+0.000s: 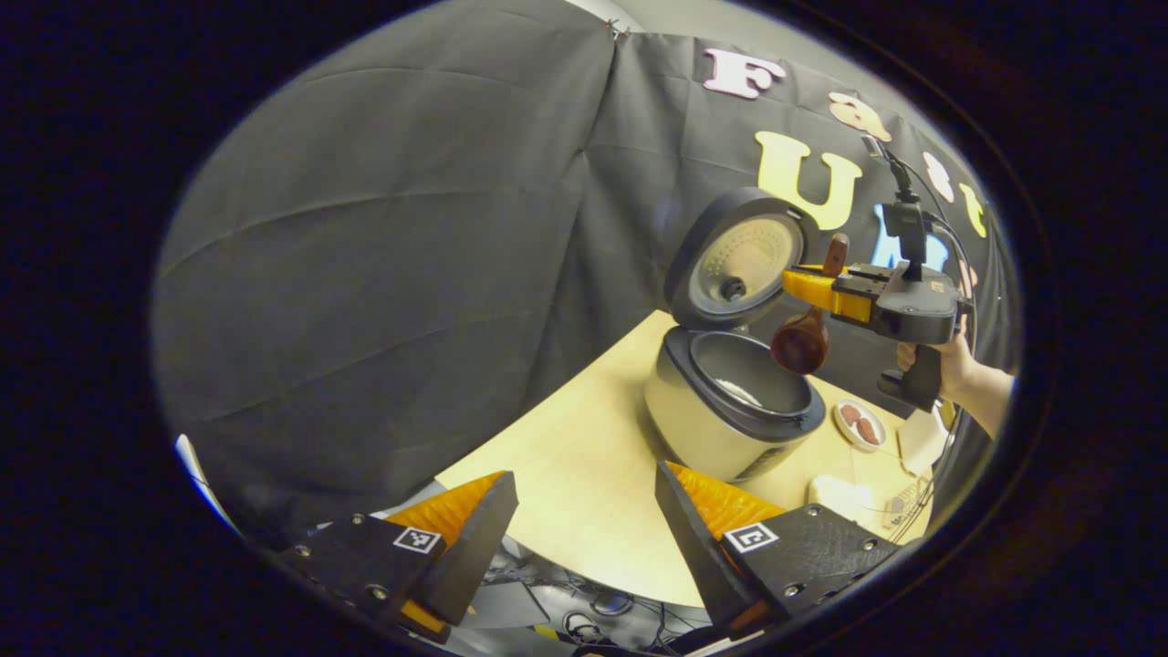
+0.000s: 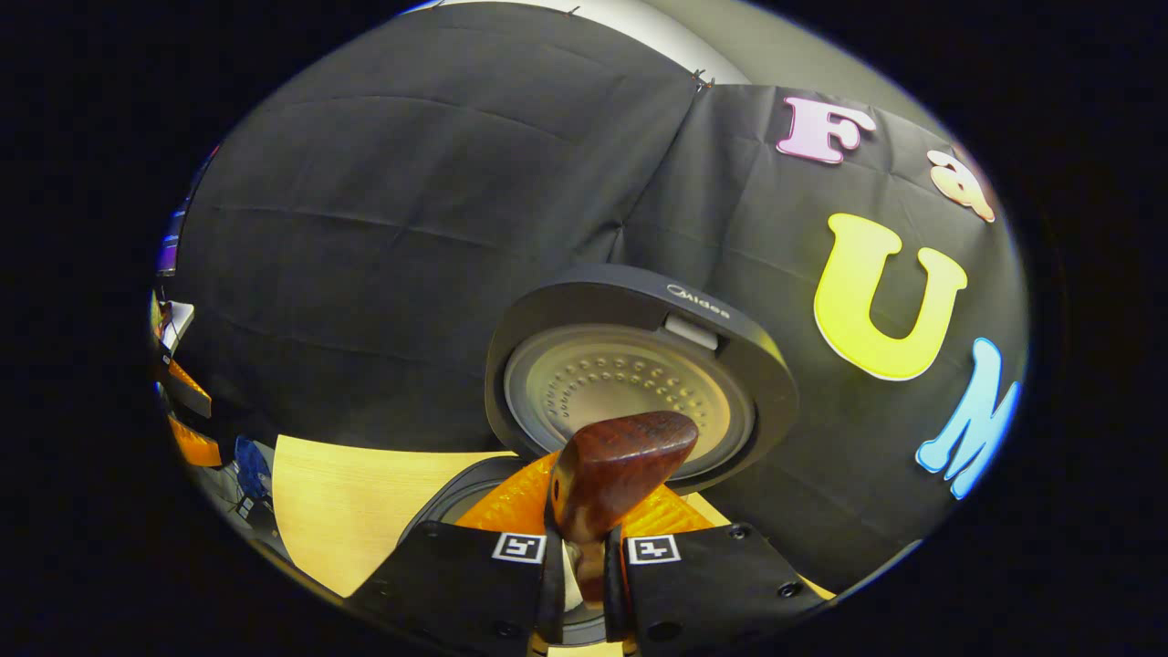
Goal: Close the left gripper, press the button to open the rice cooker; take a wooden spoon from the chopstick holder with the right hand, scoop a spoonful of rice and pour it into the rice cooker, then put the wooden spoon back into the chopstick holder.
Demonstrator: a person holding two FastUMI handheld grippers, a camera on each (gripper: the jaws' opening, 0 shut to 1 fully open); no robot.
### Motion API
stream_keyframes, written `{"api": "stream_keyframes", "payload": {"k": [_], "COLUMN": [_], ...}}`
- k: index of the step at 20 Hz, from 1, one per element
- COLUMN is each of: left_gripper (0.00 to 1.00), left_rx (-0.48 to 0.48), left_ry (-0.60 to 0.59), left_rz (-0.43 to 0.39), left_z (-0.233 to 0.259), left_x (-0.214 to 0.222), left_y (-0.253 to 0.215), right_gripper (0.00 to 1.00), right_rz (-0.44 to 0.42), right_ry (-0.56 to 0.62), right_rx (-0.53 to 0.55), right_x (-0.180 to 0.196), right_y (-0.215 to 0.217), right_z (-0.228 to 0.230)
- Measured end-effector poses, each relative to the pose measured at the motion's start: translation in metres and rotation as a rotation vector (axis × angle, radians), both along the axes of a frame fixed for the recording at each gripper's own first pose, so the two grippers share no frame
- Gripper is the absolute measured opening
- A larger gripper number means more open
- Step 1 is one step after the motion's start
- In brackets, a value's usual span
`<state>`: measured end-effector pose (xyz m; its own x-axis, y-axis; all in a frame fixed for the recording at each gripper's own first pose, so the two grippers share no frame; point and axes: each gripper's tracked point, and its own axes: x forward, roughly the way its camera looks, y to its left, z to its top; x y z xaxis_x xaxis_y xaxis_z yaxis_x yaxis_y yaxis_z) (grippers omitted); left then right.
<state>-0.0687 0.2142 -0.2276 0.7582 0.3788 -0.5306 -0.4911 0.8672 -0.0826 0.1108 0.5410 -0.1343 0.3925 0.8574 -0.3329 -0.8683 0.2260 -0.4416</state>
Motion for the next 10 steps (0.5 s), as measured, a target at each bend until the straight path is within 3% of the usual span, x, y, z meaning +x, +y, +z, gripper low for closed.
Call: {"api": "stream_keyframes", "payload": {"k": [4,10], "left_gripper": [0.96,0.96], "left_rx": [0.030,0.040], "left_ry": [-0.003,-0.055], "left_rz": [-0.070,-0.154], "left_z": [0.014,0.046], "left_x": [0.027,0.079], "left_y": [-0.031,-0.120], "right_gripper": [0.19,0.18], "right_rz": [-0.021,-0.155], "right_ry": [-0.006,0.006], "right_rx": [0.104,0.234], "right_x": [-0.004,0.041], "right_y": [-0.047,-0.159], "right_z": [0.050,0.115]}}
